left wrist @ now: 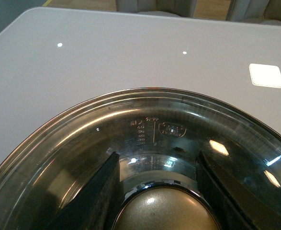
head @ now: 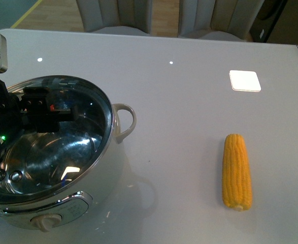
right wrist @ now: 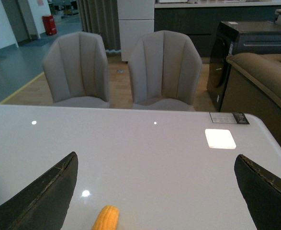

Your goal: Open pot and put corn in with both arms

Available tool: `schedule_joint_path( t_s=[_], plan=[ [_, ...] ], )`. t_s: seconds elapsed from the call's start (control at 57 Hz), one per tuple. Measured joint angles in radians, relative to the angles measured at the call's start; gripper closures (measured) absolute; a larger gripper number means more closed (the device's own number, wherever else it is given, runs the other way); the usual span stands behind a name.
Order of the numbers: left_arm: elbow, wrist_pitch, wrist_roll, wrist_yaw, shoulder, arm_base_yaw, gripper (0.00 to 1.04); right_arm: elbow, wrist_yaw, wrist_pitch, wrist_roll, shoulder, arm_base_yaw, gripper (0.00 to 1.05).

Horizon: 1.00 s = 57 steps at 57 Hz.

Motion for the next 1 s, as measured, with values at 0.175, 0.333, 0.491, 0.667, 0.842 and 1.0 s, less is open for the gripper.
schedule_joint_path(
  t_s=[0.175,0.333,0.491,0.667,0.842,1.0],
  plan=[
    [0.004,-0.072,0.008,0.010,-0.056,0.013,0.63,0.000,0.000,0.000,0.000,0.000,0.000,0.09],
    [0.016,-0.161,0.023,0.010,-0.151,0.044,0.63,0.000,0.000,0.000,0.000,0.000,0.000,0.09],
    [0.045,-0.226,0.031,0.027,-0.239,0.087,0.63,0.000,0.000,0.000,0.000,0.000,0.000,0.09],
    [0.079,-0.313,0.058,0.095,-0.372,0.207,0.63,0.000,0.000,0.000,0.000,0.000,0.000,0.09],
    [0.108,-0.329,0.076,0.152,-0.414,0.364,0.63,0.000,0.000,0.000,0.000,0.000,0.000,0.09],
    [0.136,-0.328,0.100,0.207,-0.410,0.535,0.63,0.000,0.000,0.000,0.000,0.000,0.000,0.09]
  ],
)
